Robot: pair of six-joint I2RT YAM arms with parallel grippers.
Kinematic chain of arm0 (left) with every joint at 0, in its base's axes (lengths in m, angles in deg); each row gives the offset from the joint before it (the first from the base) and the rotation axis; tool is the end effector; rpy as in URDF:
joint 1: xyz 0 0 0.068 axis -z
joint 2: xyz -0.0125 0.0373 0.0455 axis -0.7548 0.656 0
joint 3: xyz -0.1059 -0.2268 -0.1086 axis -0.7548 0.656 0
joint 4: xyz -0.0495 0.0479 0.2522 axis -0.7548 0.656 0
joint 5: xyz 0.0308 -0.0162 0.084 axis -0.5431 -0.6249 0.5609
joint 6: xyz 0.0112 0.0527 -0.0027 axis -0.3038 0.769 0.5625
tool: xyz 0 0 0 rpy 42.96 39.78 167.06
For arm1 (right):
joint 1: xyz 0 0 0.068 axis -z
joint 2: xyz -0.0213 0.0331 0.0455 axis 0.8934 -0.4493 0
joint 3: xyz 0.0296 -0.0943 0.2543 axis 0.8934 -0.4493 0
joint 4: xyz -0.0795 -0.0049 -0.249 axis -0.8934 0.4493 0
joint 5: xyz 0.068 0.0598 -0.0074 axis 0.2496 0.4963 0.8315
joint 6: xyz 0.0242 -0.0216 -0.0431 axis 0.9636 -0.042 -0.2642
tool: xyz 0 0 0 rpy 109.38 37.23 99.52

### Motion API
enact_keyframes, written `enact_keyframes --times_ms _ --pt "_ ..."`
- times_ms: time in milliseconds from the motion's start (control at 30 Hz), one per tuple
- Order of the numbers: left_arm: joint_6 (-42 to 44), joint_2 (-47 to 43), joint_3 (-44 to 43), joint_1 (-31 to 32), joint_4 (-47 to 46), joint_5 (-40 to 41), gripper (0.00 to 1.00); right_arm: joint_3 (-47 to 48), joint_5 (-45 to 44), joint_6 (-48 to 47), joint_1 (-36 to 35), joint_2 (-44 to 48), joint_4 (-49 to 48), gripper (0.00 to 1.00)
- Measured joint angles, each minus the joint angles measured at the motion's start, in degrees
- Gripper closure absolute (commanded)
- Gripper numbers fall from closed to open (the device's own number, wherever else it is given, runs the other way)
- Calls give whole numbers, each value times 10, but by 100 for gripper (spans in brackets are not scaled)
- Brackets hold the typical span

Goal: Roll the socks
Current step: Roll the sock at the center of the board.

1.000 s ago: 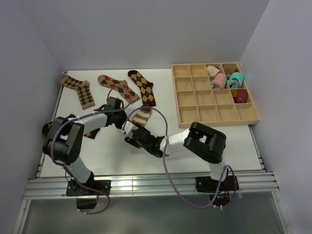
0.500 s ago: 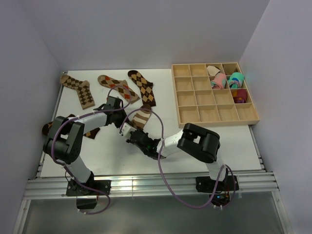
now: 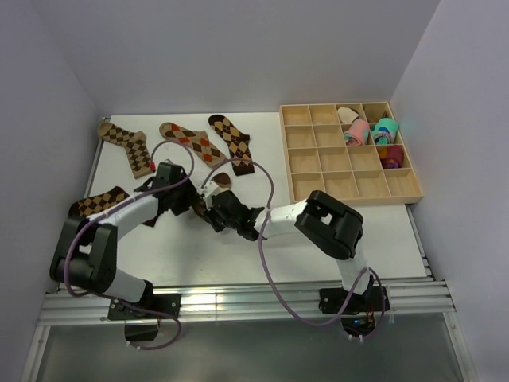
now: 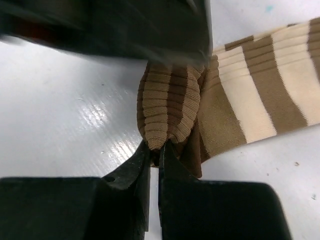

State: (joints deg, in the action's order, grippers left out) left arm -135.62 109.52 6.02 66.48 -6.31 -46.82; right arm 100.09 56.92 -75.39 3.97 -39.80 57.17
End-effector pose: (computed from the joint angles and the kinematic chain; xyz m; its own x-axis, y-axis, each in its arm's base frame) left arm 0.2761 -0.0867 0.1766 -0.7256 -0.5633 -0.3953 -0.3835 0.8080 -0.4474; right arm 0.2161 0.3588 0.1403 -0.3471 -0.3742 -0.8599 -0.7885 0.6128 0.0516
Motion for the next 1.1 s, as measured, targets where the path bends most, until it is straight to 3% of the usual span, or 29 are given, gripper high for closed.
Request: enact_keyframes --times_ms 100,433,600,900,1100 --pt "-23 -57 39 -20 -14 16 18 3 69 50 27 1 5 100" --pt "-87 -198 176 -29 -77 22 20 42 249 145 82 -11 67 100" --pt "-117 -202 238 -28 -131 0 24 72 309 183 94 -36 83 100" --pt "-152 -202 274 -22 -206 -5 30 101 384 235 116 -71 88 100" --pt "-171 -201 285 -22 -226 6 28 112 410 257 125 -82 93 100"
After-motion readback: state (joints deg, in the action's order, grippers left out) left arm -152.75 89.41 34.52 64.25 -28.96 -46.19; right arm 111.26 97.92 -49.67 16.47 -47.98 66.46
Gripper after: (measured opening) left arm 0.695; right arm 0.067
